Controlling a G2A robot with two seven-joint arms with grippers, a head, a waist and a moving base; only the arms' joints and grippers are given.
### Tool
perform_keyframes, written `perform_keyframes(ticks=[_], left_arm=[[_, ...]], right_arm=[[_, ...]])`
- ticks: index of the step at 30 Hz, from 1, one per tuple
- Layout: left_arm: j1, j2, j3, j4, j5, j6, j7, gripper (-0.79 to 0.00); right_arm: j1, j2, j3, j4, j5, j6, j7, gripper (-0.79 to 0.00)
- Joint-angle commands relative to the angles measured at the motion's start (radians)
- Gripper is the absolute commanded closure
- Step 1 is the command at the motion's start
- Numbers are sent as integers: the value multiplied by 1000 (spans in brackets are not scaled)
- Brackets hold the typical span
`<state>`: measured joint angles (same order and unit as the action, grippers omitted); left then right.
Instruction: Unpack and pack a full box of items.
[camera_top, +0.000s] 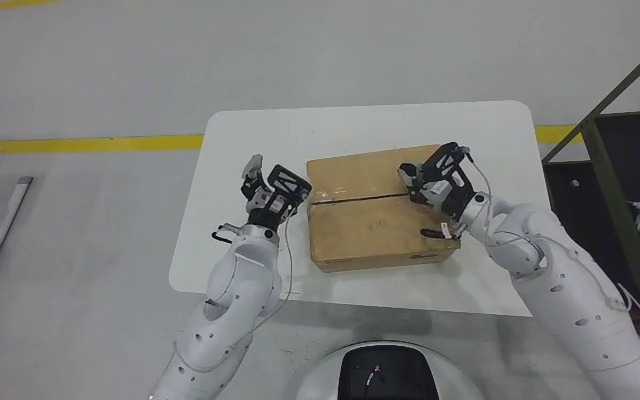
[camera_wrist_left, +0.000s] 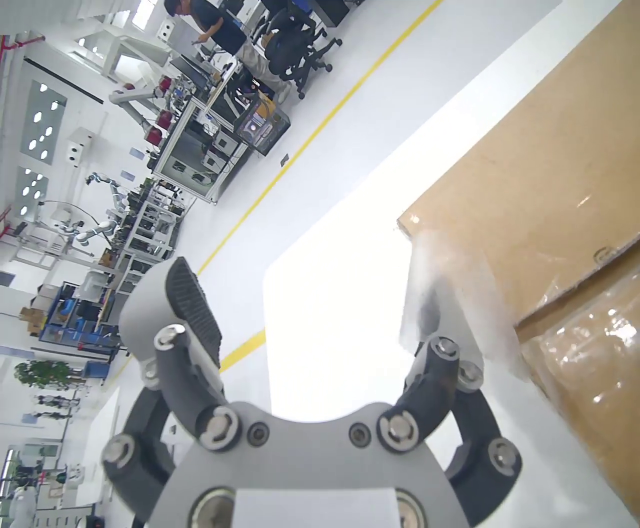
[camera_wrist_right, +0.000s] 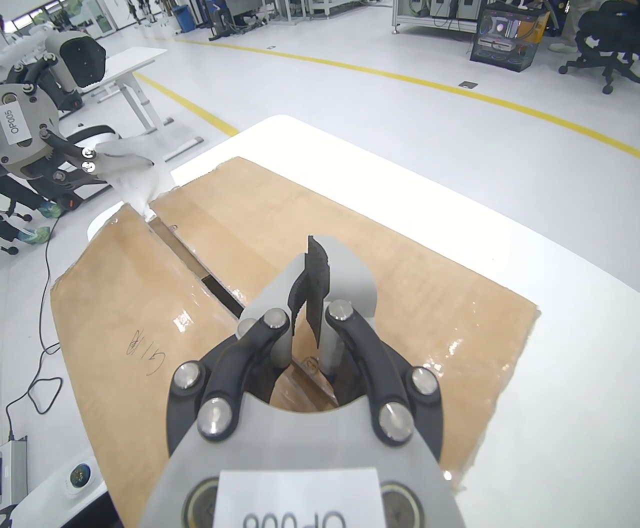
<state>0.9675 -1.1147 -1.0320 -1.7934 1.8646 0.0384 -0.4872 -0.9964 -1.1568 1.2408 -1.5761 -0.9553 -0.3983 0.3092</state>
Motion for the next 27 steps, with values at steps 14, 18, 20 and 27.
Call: perform_keyframes(ticks=[14, 18, 20, 27], left_arm=[[-80, -46, 65, 8, -15, -53, 28, -785], [-109, -62, 99, 15, -7, -70, 30, -785], [-124, -70, 122, 20, 8, -84, 29, -785], [-167, -104, 204, 41, 20, -121, 27, -785]], right_arm=[[-28, 11, 118, -72, 57, 57, -6, 0], [-56, 17, 168, -88, 74, 76, -7, 0], [-75, 20, 195, -96, 91, 87, -9, 0], [-143, 30, 280, -128, 119, 104, -8, 0]])
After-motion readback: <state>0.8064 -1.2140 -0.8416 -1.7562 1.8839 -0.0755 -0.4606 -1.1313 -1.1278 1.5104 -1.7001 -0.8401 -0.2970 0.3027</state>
